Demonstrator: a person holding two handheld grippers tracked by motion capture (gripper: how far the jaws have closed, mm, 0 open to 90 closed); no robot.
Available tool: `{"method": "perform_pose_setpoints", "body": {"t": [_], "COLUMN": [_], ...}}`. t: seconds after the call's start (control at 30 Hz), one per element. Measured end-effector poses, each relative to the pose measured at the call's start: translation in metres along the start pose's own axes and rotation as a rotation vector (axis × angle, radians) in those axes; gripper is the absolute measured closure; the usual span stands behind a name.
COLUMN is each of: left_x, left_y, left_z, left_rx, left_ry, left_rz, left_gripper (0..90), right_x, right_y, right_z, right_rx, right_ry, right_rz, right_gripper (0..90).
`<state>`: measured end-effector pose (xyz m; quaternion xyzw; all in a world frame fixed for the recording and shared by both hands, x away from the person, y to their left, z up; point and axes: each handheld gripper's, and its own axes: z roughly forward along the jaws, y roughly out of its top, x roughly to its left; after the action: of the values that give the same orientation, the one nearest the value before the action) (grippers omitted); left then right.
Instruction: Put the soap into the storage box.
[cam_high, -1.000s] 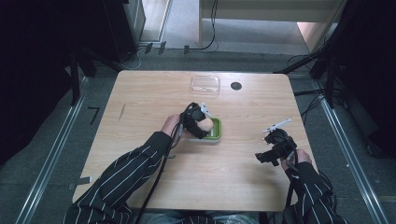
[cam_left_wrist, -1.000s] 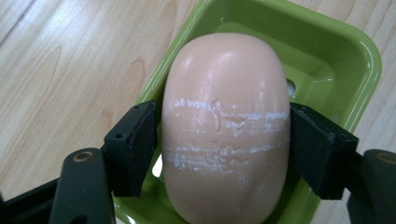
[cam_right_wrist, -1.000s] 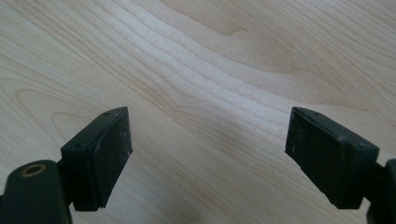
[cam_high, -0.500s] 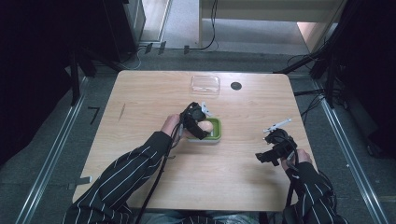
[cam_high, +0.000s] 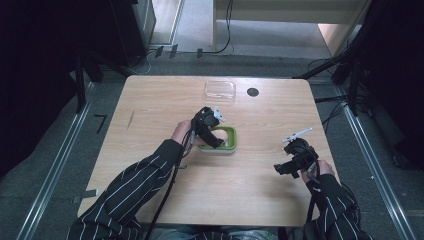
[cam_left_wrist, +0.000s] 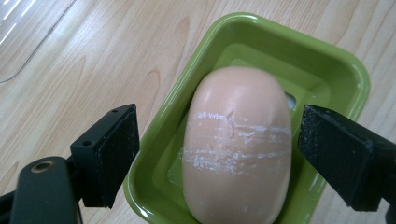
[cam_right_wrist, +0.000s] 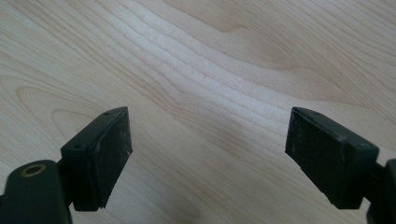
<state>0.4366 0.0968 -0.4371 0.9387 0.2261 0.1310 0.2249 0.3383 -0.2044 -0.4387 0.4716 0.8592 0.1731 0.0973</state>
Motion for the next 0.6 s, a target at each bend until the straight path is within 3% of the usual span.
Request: {"method": "perform_pose_setpoints", "body": {"t": [0.37,0.6], "left_x": [-0.005,-0.012], "left_y": [0.001,-0.006], "left_z": [-0.016,-0.032], "left_rx": [0.018,0.031], "left_ry": [-0.036,-0.031], "left_rz": [-0.031,-0.043], "left_gripper": [10.3,9.6], "right_x": [0.001,0.001], "right_y": [0.000,0.001], "right_z": [-0.002,-0.001], "right_rx": [0.002,0.000], "right_ry": [-0.004,-0.002], "right_rz": [0.003,-0.005], "right_gripper": [15.4,15.4]}}
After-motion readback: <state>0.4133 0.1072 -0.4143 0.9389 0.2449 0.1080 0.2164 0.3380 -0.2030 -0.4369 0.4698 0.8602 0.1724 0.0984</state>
